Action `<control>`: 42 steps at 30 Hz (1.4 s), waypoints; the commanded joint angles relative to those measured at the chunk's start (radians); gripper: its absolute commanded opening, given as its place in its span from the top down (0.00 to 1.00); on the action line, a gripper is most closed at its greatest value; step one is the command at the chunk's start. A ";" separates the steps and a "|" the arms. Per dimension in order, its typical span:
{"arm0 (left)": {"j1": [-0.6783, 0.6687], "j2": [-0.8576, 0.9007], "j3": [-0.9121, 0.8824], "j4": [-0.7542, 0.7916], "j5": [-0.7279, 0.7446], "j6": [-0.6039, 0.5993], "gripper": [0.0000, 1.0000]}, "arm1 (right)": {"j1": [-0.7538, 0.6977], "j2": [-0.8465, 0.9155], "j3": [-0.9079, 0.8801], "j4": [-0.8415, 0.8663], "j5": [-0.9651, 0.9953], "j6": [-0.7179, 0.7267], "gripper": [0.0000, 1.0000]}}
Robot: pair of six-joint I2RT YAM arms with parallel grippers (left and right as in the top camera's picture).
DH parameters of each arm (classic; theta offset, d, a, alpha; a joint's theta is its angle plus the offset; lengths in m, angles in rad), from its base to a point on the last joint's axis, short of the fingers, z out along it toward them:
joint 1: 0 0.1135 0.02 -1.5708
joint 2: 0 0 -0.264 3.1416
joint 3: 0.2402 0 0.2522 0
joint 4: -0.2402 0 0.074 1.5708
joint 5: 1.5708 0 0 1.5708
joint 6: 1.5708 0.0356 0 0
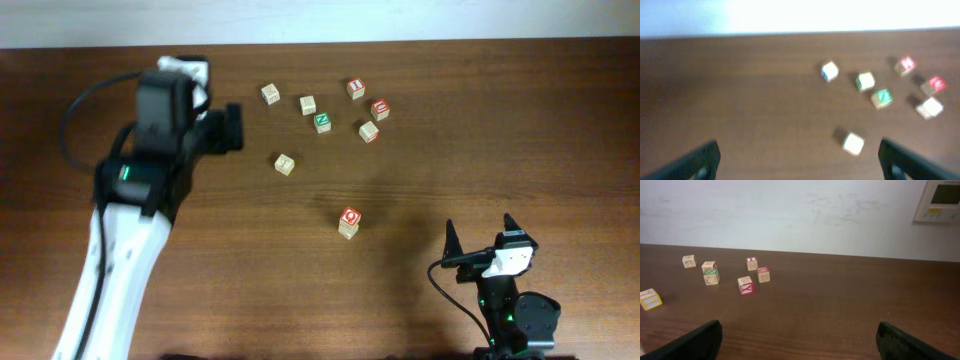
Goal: Rotate 3 blocks
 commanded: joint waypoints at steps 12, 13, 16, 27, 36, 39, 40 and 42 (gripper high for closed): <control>0.188 -1.090 -1.287 0.762 0.117 0.250 0.01 | -0.008 -0.010 -0.011 0.002 -0.005 0.000 0.02; 0.188 -1.138 -1.315 0.758 0.118 0.266 0.01 | -0.008 -0.010 -0.011 0.002 -0.005 0.000 0.02; 0.190 -1.254 -1.346 0.689 0.093 0.280 0.01 | -0.008 -0.010 -0.011 0.002 -0.005 0.000 0.02; 0.188 -1.347 -1.346 0.610 0.053 0.286 0.01 | -0.008 -0.010 -0.011 0.002 -0.005 0.000 0.02; 0.188 -1.347 -1.346 0.610 0.053 0.286 0.01 | -0.008 -0.010 -0.011 0.002 -0.005 0.000 0.02; 0.188 -1.347 -1.346 0.610 0.053 0.286 0.01 | -0.008 -0.010 -0.011 0.002 -0.005 0.000 0.02; 0.188 -1.347 -1.346 0.610 0.053 0.286 0.01 | -0.008 -0.010 -0.011 0.002 -0.005 0.000 0.02; 0.188 -1.347 -1.346 0.610 0.053 0.286 0.01 | -0.008 -0.010 -0.011 0.002 -0.005 0.000 0.02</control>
